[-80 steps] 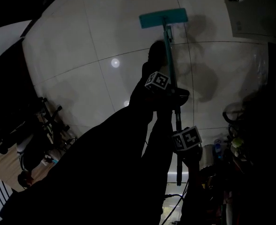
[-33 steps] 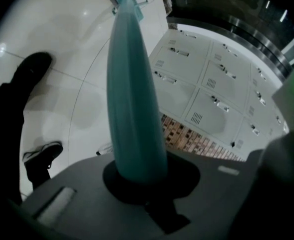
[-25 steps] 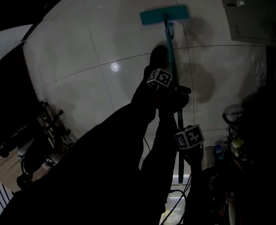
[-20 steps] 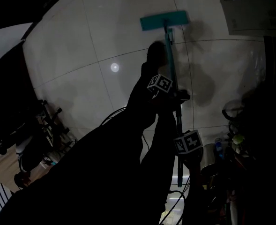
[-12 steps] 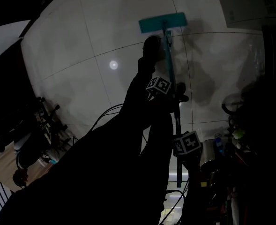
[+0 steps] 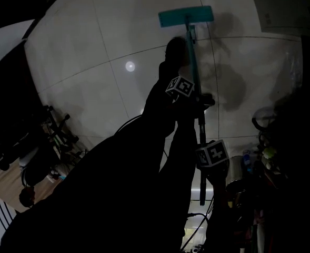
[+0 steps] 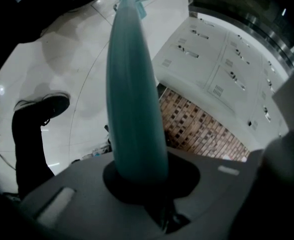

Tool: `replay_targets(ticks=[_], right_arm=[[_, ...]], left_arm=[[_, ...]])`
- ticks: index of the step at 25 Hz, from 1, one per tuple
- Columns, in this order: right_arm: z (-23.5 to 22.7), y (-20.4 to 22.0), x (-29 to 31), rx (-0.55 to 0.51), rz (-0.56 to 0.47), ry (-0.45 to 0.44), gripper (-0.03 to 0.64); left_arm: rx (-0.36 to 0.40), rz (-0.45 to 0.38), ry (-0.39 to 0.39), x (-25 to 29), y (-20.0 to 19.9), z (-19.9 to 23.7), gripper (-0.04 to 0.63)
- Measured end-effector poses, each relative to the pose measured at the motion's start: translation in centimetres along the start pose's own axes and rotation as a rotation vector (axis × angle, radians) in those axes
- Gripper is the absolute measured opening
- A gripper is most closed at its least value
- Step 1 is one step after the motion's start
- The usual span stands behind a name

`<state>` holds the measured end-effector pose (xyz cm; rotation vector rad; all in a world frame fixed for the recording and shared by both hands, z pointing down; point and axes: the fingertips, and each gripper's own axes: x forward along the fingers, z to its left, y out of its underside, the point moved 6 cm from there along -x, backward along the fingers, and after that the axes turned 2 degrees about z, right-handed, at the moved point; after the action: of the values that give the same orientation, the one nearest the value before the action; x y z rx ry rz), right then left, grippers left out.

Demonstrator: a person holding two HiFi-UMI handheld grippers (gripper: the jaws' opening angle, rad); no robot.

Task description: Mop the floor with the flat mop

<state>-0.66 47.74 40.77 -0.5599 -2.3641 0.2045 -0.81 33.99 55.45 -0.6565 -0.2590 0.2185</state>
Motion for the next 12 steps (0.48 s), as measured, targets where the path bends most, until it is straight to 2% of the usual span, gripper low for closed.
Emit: replay_targets(ticks=[6,12], right_arm=[[0.8,-6.8,-2.7,0.009,-0.007,-0.011,0.081],[1.7,-16.4,-5.9,0.012,-0.020,-0.016,0.081]], left_arm=[[0.004,-0.019,0.009,-2.9,-5.5,-4.0,0.044],[0.014,-0.024,0.012,-7.4,-13.1,-9.2,0.043]])
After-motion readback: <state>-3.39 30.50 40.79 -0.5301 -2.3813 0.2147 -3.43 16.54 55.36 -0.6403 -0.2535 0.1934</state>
